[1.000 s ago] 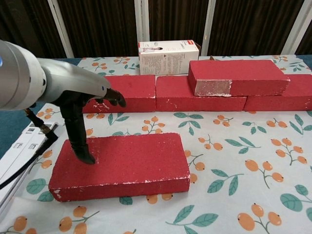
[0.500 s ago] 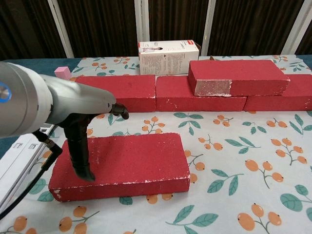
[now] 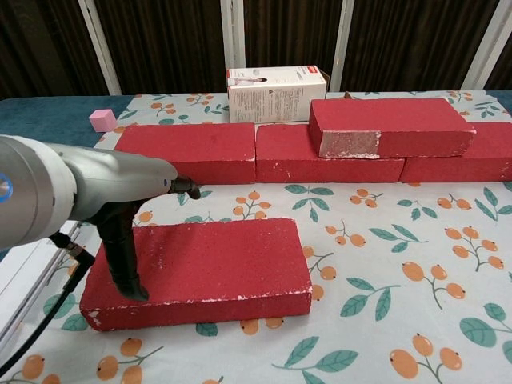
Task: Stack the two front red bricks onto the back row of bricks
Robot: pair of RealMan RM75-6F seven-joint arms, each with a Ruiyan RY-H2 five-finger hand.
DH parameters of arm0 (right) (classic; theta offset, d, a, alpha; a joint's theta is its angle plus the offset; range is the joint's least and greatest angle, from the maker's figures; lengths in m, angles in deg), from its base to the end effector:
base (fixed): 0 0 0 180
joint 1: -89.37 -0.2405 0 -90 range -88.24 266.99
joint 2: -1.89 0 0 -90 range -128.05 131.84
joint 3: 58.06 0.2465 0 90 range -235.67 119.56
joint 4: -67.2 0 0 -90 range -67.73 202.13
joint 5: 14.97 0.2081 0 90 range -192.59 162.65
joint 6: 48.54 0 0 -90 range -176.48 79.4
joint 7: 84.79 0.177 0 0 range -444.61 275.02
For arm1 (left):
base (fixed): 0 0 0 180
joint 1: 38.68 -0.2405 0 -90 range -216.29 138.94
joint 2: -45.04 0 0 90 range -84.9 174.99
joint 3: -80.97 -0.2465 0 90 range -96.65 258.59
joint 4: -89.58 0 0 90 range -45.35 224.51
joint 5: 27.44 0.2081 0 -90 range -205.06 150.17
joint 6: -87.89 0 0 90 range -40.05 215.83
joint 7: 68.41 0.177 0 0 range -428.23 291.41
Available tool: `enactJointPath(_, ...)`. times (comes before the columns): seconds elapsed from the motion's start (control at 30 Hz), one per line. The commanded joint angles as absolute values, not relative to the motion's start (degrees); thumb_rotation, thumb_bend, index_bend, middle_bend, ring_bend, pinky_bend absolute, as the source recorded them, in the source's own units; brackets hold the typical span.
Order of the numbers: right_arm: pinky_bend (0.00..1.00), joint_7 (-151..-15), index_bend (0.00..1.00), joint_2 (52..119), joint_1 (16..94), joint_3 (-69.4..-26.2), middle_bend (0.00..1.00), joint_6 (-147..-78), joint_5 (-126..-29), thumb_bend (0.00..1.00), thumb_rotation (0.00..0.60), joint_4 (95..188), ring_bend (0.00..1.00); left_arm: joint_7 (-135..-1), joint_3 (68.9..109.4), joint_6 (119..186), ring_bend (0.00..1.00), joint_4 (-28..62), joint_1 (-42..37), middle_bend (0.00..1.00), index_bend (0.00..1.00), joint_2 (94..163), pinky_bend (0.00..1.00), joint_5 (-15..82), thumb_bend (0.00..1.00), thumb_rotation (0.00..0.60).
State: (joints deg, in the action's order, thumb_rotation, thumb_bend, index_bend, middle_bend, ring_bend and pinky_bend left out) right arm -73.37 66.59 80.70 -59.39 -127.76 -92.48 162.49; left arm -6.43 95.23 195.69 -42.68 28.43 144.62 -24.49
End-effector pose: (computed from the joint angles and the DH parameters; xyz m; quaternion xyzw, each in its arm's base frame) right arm -0.3137 -0.2138 0.1286 0.5355 -0.5242 0.3992 0.5282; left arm -0.0292 0.2346 -0.0190 -0.7577 -0.4394 -0.1443 0.4605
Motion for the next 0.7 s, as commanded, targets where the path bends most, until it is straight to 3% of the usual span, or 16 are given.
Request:
enactJointPath(0.03, 0.00, -73.53, 0.00, 66.71, 80.76, -59.19, 0.00, -127.50, -92.49, 0.15, 0.600, 162.45, 0.00, -6.42, 93.76, 194.74, 0.00, -41.41, 27.82, 0.00, 0.00, 144.96, 0.03, -22.74, 0.00, 0.600)
enactJointPath(0.7, 0.00, -74.22, 0.00, 67.07, 81.13, -57.85, 0.00, -125.99, -92.31, 0.15, 0.600, 162.16, 0.00, -8.36, 91.03, 188.89, 0.00, -33.90, 24.05, 0.00, 0.00, 147.47, 0.03, -16.86, 0.00, 0.600)
